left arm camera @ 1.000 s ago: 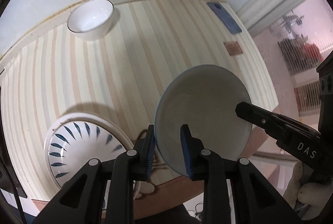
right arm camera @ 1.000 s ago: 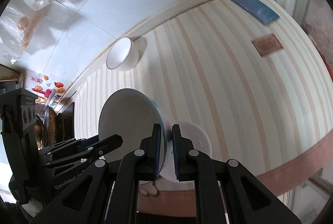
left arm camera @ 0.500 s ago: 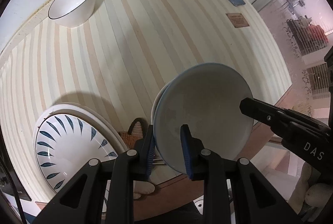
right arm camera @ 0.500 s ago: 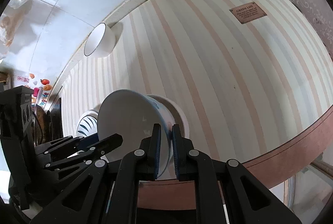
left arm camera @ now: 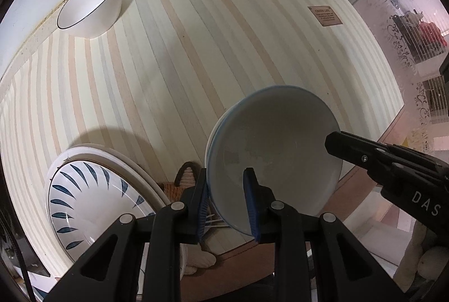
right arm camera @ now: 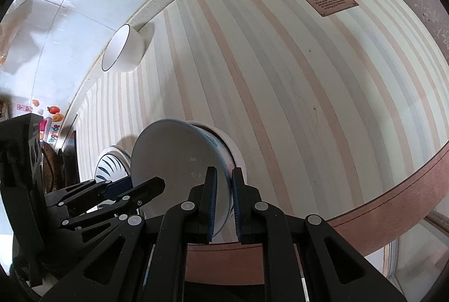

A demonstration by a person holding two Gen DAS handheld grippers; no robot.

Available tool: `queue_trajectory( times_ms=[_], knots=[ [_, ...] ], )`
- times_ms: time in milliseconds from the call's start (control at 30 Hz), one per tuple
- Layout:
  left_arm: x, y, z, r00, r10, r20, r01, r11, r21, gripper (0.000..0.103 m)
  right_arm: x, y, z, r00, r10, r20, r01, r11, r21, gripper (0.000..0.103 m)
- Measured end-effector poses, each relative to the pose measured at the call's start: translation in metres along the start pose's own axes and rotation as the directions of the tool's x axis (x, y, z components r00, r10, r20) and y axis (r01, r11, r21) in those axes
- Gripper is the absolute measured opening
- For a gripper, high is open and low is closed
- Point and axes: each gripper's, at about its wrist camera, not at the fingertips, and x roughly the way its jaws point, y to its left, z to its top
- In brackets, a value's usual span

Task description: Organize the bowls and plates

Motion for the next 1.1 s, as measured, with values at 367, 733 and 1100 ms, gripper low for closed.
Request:
queue_trajectory(
  times_ms=[367,733,1100],
  knots=[
    [0.001,0.000,0.002,1.000,0.001,0.013,-0.001,1.000,-0.001,0.022,0.010,0.000,0.002,1.000,-0.009,-0.028,0.010,1.000,0.019,0.015],
    [-0.093,0.095,0.030,0.957,-0.021,0.289,0.079,0.978,-0.191,0.030,-0.042,0.019,0.030,0.999,0.046,0.005,-0.046,0.998,0.036,0.037],
    [-0.047,0.239,0.131,0.964,0.046,0.262,0.076,0.896,-0.438,0.030,0.041,0.138,0.163,0.987,0.154,0.039,-0.150,0.986,-0.073,0.052]
  ],
)
